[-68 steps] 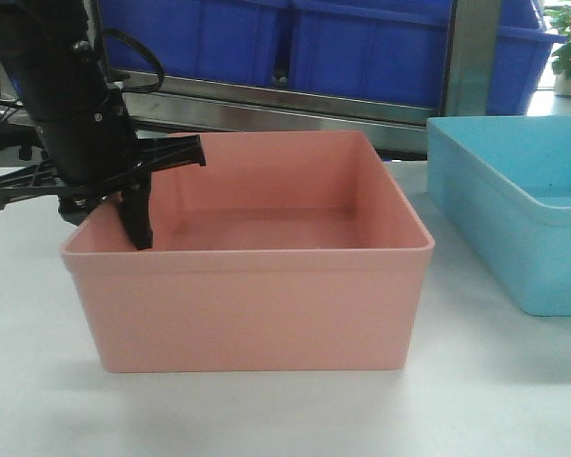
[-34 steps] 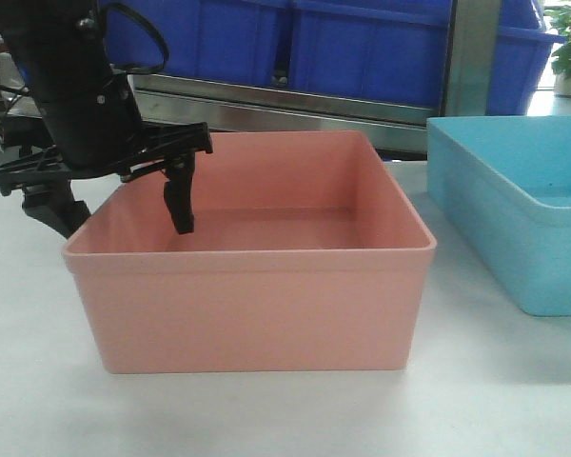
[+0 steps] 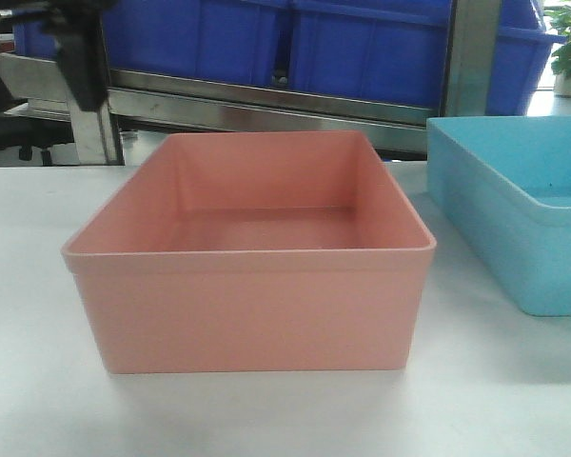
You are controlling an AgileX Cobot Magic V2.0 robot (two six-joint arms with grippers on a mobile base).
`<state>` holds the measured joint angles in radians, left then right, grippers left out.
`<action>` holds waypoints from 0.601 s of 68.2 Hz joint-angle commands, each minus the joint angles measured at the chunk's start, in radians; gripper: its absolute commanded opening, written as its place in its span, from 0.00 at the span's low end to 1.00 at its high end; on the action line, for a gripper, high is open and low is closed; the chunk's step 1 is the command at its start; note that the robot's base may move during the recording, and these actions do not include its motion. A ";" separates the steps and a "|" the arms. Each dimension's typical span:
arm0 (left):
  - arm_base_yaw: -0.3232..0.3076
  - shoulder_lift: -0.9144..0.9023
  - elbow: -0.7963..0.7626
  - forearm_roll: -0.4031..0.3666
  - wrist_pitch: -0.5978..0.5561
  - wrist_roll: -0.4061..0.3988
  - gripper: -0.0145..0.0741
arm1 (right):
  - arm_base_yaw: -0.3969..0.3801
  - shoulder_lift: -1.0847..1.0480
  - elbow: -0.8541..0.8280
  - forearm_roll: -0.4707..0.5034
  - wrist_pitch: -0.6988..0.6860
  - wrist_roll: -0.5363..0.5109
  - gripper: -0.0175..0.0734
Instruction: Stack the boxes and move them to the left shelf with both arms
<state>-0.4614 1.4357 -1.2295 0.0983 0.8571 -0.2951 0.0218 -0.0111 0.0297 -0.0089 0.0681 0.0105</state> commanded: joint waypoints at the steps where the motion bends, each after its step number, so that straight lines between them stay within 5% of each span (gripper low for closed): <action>1: -0.008 -0.144 0.040 0.034 -0.062 0.003 0.53 | -0.004 -0.018 -0.019 -0.002 -0.088 -0.011 0.23; 41: -0.008 -0.792 0.503 0.165 -0.224 -0.002 0.15 | -0.004 -0.018 -0.019 -0.003 -0.097 -0.011 0.23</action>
<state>-0.4614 0.7167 -0.7474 0.2340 0.7395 -0.2951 0.0218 -0.0111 0.0297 -0.0089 0.0681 0.0105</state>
